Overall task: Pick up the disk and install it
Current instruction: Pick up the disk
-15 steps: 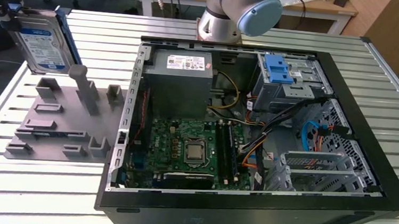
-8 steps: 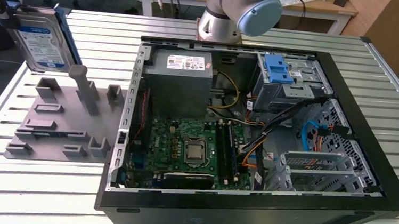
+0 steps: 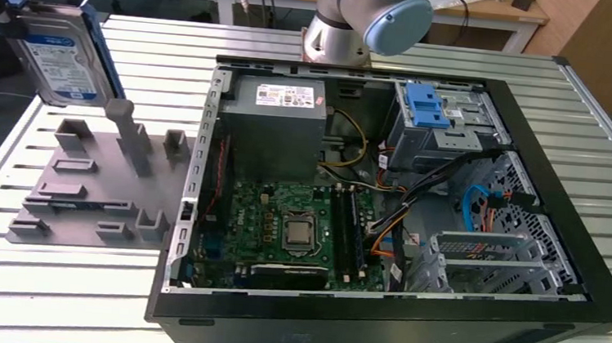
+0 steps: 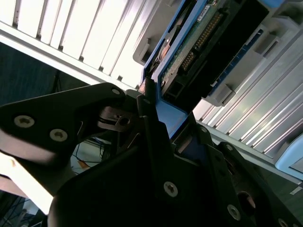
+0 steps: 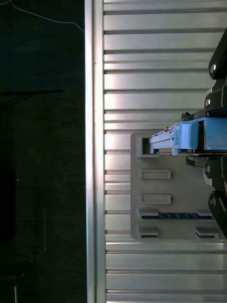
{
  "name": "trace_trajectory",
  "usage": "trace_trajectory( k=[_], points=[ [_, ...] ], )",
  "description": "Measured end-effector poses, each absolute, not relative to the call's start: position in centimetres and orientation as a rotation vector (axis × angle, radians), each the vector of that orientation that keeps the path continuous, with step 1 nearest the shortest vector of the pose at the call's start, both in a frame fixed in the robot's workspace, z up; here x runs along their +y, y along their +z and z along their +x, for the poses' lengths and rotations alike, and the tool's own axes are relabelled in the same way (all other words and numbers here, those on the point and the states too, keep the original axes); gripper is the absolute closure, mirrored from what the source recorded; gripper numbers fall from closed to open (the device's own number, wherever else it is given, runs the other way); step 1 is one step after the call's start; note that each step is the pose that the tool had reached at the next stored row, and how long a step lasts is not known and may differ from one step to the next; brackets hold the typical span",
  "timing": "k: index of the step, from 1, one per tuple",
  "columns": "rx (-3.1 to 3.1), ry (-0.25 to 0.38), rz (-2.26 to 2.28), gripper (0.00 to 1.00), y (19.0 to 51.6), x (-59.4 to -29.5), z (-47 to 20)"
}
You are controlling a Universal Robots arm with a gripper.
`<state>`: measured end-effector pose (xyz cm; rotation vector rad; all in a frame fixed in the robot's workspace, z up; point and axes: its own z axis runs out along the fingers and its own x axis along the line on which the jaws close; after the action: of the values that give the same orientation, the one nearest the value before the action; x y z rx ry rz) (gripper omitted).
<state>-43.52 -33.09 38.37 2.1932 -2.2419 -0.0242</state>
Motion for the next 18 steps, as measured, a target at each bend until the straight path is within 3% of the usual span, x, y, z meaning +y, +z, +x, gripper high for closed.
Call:
trace_trajectory(
  k=[18],
  points=[
    [-2.242, -0.024, 2.193, 0.64, 40.3, -33.1, -43.5]
  ],
)
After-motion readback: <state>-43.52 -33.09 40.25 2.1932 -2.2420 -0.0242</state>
